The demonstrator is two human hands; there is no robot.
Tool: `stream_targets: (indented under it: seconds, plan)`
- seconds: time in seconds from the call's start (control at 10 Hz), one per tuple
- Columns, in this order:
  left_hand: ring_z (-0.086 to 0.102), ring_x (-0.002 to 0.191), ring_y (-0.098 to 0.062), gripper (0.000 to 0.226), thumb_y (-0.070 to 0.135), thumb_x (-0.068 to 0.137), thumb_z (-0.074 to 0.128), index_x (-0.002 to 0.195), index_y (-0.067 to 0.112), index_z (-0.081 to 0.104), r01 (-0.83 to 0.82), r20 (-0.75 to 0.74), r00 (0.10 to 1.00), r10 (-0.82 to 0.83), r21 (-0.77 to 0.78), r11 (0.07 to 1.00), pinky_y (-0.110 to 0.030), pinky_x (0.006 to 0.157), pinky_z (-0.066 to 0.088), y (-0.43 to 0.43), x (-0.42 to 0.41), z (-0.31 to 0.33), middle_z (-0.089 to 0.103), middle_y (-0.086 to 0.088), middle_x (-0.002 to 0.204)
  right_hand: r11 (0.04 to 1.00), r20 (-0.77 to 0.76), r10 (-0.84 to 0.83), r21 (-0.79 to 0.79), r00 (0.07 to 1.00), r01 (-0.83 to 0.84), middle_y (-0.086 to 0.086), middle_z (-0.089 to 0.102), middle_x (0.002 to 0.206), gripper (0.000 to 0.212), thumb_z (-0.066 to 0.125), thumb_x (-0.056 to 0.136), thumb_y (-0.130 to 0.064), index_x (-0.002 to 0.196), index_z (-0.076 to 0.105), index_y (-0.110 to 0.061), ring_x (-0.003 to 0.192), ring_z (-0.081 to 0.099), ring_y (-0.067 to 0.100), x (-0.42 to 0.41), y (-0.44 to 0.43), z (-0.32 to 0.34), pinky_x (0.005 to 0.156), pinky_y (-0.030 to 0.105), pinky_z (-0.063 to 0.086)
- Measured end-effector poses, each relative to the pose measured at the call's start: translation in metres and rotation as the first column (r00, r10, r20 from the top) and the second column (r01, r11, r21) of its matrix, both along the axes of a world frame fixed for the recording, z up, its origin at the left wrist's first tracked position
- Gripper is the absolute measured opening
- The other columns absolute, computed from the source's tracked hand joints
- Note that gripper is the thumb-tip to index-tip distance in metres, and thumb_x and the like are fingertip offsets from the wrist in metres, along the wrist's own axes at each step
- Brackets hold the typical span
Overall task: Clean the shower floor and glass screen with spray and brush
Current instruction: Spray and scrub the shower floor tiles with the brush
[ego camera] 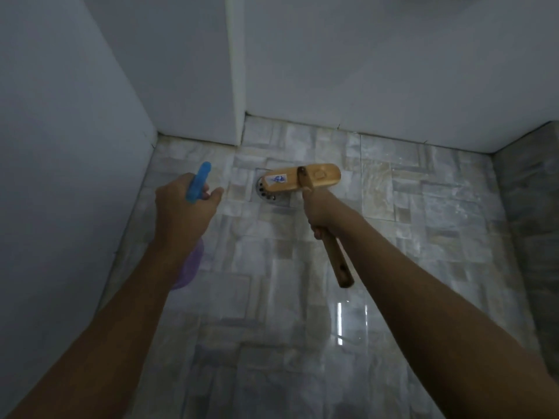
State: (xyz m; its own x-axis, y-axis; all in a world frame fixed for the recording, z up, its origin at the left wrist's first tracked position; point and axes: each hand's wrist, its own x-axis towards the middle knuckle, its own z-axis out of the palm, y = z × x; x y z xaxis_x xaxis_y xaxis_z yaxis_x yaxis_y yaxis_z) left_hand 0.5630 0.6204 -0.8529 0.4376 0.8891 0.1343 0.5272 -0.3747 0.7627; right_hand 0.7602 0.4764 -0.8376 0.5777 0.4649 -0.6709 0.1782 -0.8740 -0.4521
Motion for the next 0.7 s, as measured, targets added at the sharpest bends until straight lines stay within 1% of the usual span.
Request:
stream_targets:
  seconds: [0.1, 0.2, 0.3, 0.4, 0.5, 0.6, 0.7]
  plan:
    - [0.054, 0.053, -0.006, 0.024, 0.023, 0.078, 0.083, 0.073, 0.012, 0.063, 0.002, 0.009, 1.0, -0.002, -0.017, 1.0, -0.024, 0.059, 0.049, 0.005, -0.002, -0.008, 0.059, 0.003, 0.062, 0.998, 0.093, 0.031, 0.053, 0.995, -0.036, 0.018, 0.056, 0.095, 0.011, 0.038, 0.106, -0.007, 0.107, 0.049, -0.007, 0.061, 0.053, 0.022, 0.012, 0.044, -0.004, 0.054, 0.034, 0.056]
    - [0.058, 0.056, -0.016, 0.023, 0.024, 0.079, 0.082, 0.075, 0.01, 0.064, 0.002, 0.041, 0.999, 0.0, -0.031, 1.0, -0.03, 0.061, 0.052, 0.009, -0.001, -0.013, 0.062, -0.003, 0.065, 0.998, 0.073, 0.01, 0.062, 0.997, -0.014, 0.019, 0.061, 0.097, 0.006, 0.054, 0.097, 0.001, 0.096, 0.06, 0.002, 0.081, 0.065, 0.031, 0.03, 0.086, 0.007, 0.067, 0.034, 0.056]
    - [0.058, 0.057, -0.017, 0.023, 0.023, 0.079, 0.081, 0.076, 0.007, 0.065, -0.008, 0.077, 0.997, 0.011, -0.041, 0.999, -0.034, 0.06, 0.054, 0.011, -0.002, -0.013, 0.064, -0.007, 0.067, 0.991, 0.065, -0.046, 0.129, 0.997, 0.037, 0.022, 0.061, 0.088, 0.019, 0.044, 0.099, 0.002, 0.083, 0.054, 0.0, 0.086, 0.066, 0.036, 0.046, 0.11, 0.007, 0.091, 0.047, 0.057]
    - [0.058, 0.057, -0.016, 0.022, 0.023, 0.081, 0.08, 0.076, 0.007, 0.065, -0.048, 0.111, 0.992, 0.055, -0.061, 0.997, -0.035, 0.061, 0.055, 0.017, -0.011, -0.011, 0.064, -0.006, 0.067, 0.989, 0.062, -0.099, 0.113, 0.993, 0.092, 0.011, 0.053, 0.076, 0.028, 0.05, 0.095, 0.004, 0.071, 0.045, -0.01, 0.076, 0.061, 0.031, 0.025, 0.093, 0.005, 0.069, 0.028, 0.055]
    - [0.061, 0.058, -0.018, 0.02, 0.024, 0.084, 0.078, 0.08, 0.007, 0.068, -0.065, 0.126, 0.99, 0.069, -0.034, 0.997, -0.032, 0.061, 0.056, 0.019, -0.02, -0.008, 0.065, -0.006, 0.069, 0.994, -0.078, -0.076, 0.068, 0.994, 0.081, 0.006, 0.044, 0.071, 0.039, 0.053, 0.093, 0.006, 0.067, 0.034, -0.015, 0.06, 0.048, 0.018, 0.002, 0.078, -0.007, 0.077, 0.035, 0.056]
    - [0.06, 0.057, -0.018, 0.021, 0.021, 0.084, 0.078, 0.076, 0.005, 0.067, -0.006, 0.151, 0.988, 0.002, 0.028, 1.0, -0.028, 0.058, 0.053, 0.016, -0.023, -0.006, 0.064, -0.007, 0.067, 0.962, -0.188, -0.229, 0.103, 0.955, 0.251, 0.011, 0.051, 0.074, 0.029, 0.051, 0.092, 0.01, 0.071, 0.044, -0.01, 0.068, 0.059, 0.024, 0.016, 0.102, -0.018, 0.077, 0.038, 0.059]
    - [0.055, 0.052, -0.011, 0.021, 0.02, 0.083, 0.079, 0.074, 0.006, 0.066, 0.047, 0.139, 0.989, -0.057, 0.079, 0.996, -0.013, 0.055, 0.046, 0.009, -0.021, -0.007, 0.061, -0.002, 0.063, 0.957, -0.136, -0.198, 0.185, 0.971, 0.221, 0.015, 0.052, 0.074, 0.024, 0.032, 0.096, 0.008, 0.081, 0.048, -0.002, 0.065, 0.057, 0.029, 0.029, 0.134, 0.0, 0.071, 0.04, 0.058]
